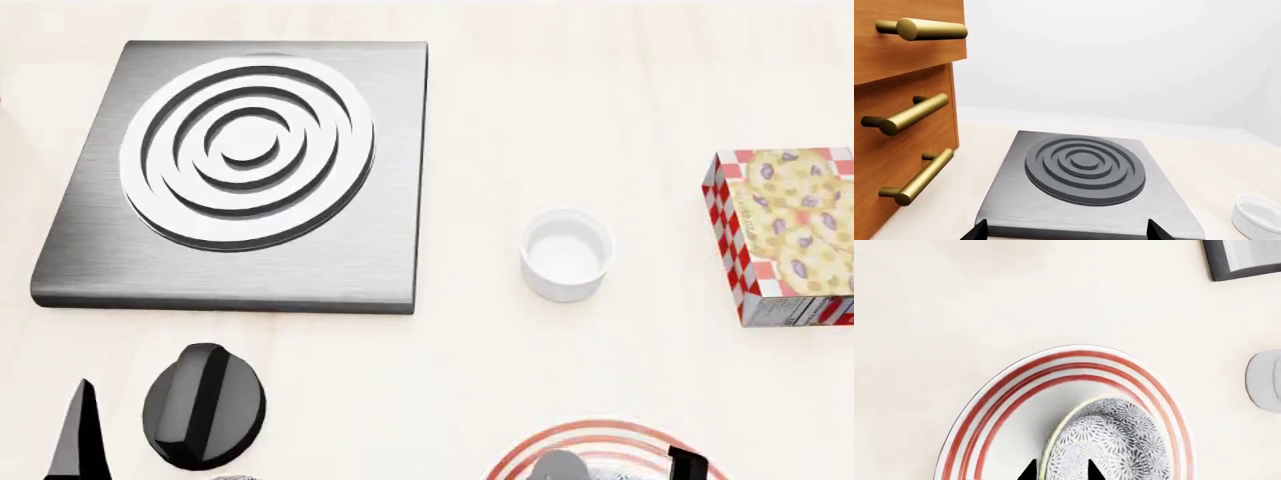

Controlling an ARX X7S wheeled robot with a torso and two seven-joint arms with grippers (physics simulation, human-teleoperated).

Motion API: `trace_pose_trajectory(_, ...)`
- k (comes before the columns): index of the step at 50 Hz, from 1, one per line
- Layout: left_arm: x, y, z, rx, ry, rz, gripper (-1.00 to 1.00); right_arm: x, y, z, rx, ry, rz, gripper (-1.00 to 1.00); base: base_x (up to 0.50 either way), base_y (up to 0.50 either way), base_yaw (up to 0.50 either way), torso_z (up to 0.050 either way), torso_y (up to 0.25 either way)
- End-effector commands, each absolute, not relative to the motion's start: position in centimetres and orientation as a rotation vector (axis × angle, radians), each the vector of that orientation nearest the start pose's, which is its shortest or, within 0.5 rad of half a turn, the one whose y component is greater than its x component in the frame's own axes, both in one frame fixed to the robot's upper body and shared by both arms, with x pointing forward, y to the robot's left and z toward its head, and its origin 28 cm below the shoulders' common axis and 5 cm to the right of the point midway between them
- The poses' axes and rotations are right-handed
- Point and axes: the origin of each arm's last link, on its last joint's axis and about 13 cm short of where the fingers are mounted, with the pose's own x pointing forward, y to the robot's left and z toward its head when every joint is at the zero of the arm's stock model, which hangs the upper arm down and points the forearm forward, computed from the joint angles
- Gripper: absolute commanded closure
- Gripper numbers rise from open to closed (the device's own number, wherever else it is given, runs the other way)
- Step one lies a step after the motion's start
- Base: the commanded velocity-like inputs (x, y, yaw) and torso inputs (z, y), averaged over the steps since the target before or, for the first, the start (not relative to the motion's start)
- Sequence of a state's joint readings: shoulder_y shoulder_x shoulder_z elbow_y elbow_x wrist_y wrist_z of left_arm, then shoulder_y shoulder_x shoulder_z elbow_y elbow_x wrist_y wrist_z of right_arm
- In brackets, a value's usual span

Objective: Pick the akita bowl on the ramekin and place it on the plate.

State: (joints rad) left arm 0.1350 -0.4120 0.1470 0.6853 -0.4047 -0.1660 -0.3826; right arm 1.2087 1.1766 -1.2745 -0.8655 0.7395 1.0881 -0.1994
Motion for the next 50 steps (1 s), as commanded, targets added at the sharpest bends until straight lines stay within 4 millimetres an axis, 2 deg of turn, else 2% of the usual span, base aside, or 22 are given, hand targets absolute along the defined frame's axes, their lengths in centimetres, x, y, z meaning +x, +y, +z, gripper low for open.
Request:
trace_pose_trajectory(1, 16.36, 22.25, 11.72, -0.088, -0.262, -0.018, -1.00, 19.42, -17.85, 20.63, -1.043, 0.538, 0.828, -1.00, 0.00, 0.00, 0.00, 0.000, 0.000)
trace_pose_trajectory(50, 16.25, 22.15, 11.77, -0.089, -0.261, -0.027, -1.00, 19.91, -17.14, 21.25, -1.030, 0.380, 0.840, -1.00, 0.00, 0.00, 0.00, 0.000, 0.000)
